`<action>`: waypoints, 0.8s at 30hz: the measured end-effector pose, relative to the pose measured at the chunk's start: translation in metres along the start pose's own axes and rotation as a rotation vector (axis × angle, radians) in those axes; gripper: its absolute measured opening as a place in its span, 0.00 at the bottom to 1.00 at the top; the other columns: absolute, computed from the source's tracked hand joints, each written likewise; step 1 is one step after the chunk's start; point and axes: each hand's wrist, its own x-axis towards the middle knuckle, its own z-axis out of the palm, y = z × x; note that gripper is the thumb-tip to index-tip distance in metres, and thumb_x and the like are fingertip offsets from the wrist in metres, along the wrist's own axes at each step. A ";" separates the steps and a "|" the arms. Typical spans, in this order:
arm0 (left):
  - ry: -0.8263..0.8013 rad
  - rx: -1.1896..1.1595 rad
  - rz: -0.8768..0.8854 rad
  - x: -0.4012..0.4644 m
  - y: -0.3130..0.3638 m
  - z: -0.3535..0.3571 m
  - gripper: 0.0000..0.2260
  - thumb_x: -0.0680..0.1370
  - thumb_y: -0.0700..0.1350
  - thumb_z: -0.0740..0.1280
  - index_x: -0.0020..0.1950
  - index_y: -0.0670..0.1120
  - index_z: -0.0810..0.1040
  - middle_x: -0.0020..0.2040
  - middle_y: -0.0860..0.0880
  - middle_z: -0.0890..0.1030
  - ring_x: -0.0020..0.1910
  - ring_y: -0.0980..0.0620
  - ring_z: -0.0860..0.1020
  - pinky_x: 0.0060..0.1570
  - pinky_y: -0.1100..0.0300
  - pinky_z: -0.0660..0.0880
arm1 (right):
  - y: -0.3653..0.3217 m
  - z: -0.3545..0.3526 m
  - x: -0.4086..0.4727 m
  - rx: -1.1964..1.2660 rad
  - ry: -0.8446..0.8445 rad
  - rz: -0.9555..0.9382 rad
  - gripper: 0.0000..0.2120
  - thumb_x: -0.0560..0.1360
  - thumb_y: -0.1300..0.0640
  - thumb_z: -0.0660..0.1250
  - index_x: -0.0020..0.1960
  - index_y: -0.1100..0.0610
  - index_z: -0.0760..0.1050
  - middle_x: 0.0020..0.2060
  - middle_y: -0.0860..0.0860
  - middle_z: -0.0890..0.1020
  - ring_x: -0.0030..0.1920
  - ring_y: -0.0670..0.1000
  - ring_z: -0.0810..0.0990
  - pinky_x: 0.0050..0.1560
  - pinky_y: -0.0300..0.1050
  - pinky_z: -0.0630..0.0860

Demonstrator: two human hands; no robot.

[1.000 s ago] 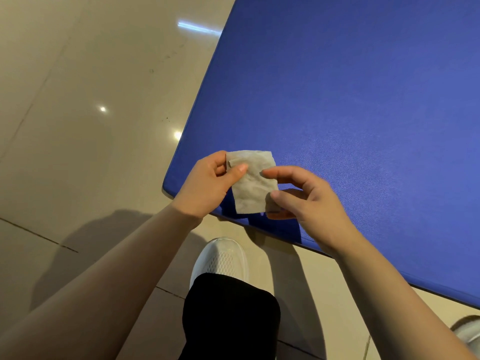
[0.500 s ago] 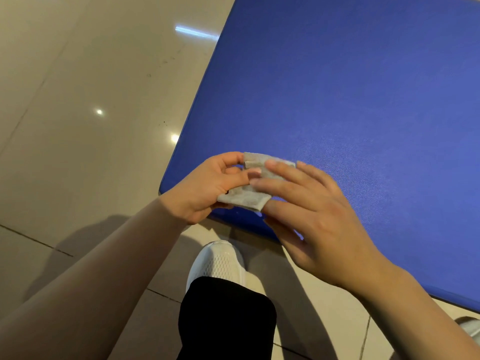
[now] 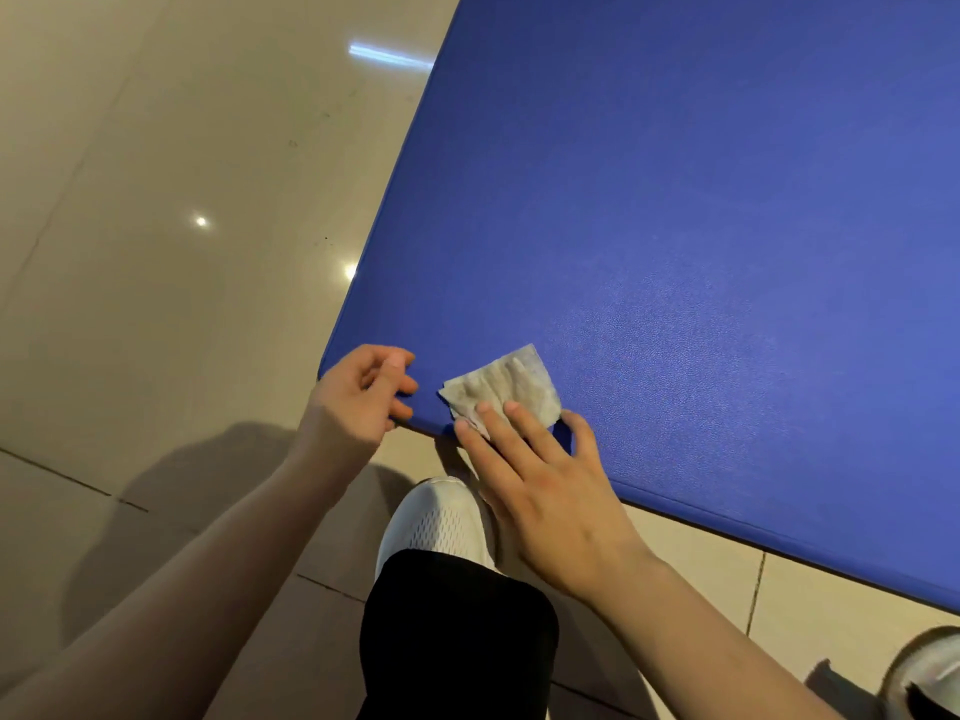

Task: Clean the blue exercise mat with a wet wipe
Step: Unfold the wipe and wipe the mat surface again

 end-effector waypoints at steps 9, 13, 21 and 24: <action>-0.008 0.037 0.131 -0.008 -0.008 0.005 0.12 0.82 0.54 0.52 0.55 0.56 0.73 0.41 0.48 0.81 0.35 0.56 0.77 0.36 0.67 0.73 | -0.008 0.001 0.004 0.003 -0.027 0.067 0.23 0.74 0.49 0.65 0.68 0.47 0.74 0.70 0.54 0.73 0.68 0.57 0.73 0.60 0.64 0.68; -0.057 0.288 0.288 -0.005 -0.010 -0.005 0.21 0.81 0.60 0.51 0.64 0.50 0.72 0.42 0.50 0.79 0.40 0.57 0.77 0.39 0.68 0.74 | 0.007 0.009 0.004 -0.144 -0.091 -0.098 0.23 0.76 0.44 0.58 0.70 0.44 0.71 0.73 0.56 0.68 0.69 0.61 0.70 0.62 0.65 0.62; 0.021 0.593 0.486 0.017 -0.007 -0.009 0.27 0.79 0.58 0.51 0.68 0.43 0.73 0.58 0.48 0.76 0.57 0.47 0.73 0.55 0.58 0.68 | 0.034 0.016 0.002 -0.153 -0.007 -0.224 0.24 0.82 0.45 0.49 0.74 0.50 0.67 0.74 0.52 0.67 0.74 0.57 0.66 0.71 0.66 0.55; 0.077 0.871 0.420 0.025 -0.003 -0.005 0.30 0.79 0.61 0.47 0.76 0.48 0.65 0.75 0.43 0.66 0.74 0.41 0.61 0.69 0.41 0.62 | 0.040 0.009 0.007 -0.141 -0.031 -0.189 0.28 0.83 0.41 0.44 0.75 0.54 0.66 0.73 0.52 0.70 0.74 0.59 0.66 0.73 0.63 0.54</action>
